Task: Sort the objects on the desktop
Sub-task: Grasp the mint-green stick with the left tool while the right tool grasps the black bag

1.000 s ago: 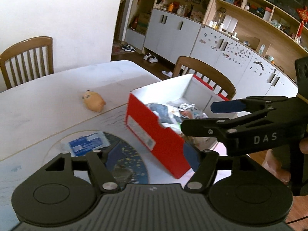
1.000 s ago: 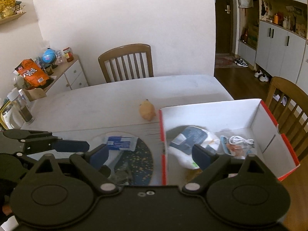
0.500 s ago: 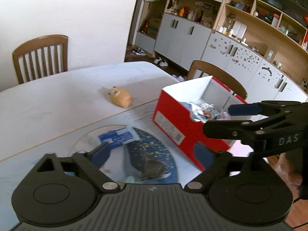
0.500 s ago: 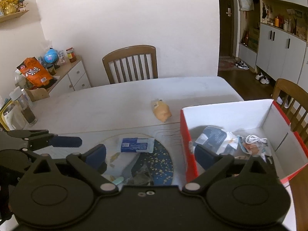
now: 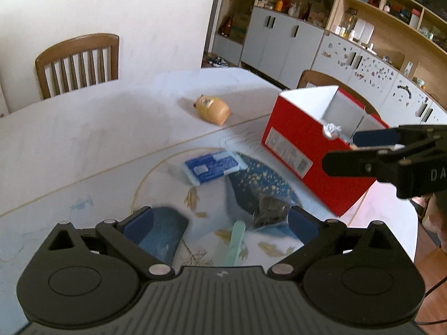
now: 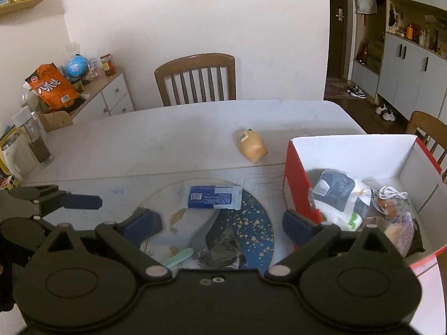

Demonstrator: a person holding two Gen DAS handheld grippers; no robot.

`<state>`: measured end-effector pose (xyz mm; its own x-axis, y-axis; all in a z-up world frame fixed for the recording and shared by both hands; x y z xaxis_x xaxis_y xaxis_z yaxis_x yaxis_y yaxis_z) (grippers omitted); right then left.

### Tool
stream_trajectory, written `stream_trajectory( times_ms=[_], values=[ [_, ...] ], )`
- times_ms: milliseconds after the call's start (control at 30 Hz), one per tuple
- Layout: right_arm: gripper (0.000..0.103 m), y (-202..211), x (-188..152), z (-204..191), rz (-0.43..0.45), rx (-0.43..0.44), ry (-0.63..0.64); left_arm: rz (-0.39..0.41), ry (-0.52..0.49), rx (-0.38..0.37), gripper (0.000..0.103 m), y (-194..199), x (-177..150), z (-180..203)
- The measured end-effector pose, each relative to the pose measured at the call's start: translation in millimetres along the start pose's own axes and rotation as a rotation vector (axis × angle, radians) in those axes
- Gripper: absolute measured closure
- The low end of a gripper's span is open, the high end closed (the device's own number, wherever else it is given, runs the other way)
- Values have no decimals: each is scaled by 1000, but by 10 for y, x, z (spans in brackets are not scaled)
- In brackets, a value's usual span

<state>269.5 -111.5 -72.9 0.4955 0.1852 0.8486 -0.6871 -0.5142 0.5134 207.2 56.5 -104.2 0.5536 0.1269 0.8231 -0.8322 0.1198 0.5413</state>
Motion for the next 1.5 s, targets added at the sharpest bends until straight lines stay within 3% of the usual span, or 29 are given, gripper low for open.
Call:
stream_trajectory(
  times_ms=[533, 967, 1100, 1233, 1367, 1500],
  values=[
    [4, -355, -422, -20, -83, -26, -5, -22, -89, 15, 0, -222, -381, -99],
    [10, -737, -833, 80, -181, -48, 12, -71, -170, -51, 2, -394, -727, 162],
    [12, -800, -894, 111, -200, -55, 5, -67, -186, -34, 10, -403, -748, 164],
    [19, -836, -921, 111, -218, -46, 10, -67, -218, -16, 31, -421, -765, 172],
    [23, -876, -916, 97, -221, -38, 21, -61, -235, -15, 38, -429, -755, 186],
    [25, -904, -913, 84, -224, -34, 31, -56, -248, -37, 65, -430, -725, 232]
  ],
)
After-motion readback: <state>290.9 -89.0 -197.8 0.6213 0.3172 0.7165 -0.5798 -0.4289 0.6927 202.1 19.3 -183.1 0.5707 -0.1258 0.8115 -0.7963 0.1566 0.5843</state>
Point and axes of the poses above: each gripper's, at about its wrist camera, not at the fingertips, and y roughly against the way its jaws point, z to its right, x to its top, the point moved 9 cm from there along -y, roughly the way its jaws point, and after that the axes turned 12 degrees about z, right-handed, at the moved point
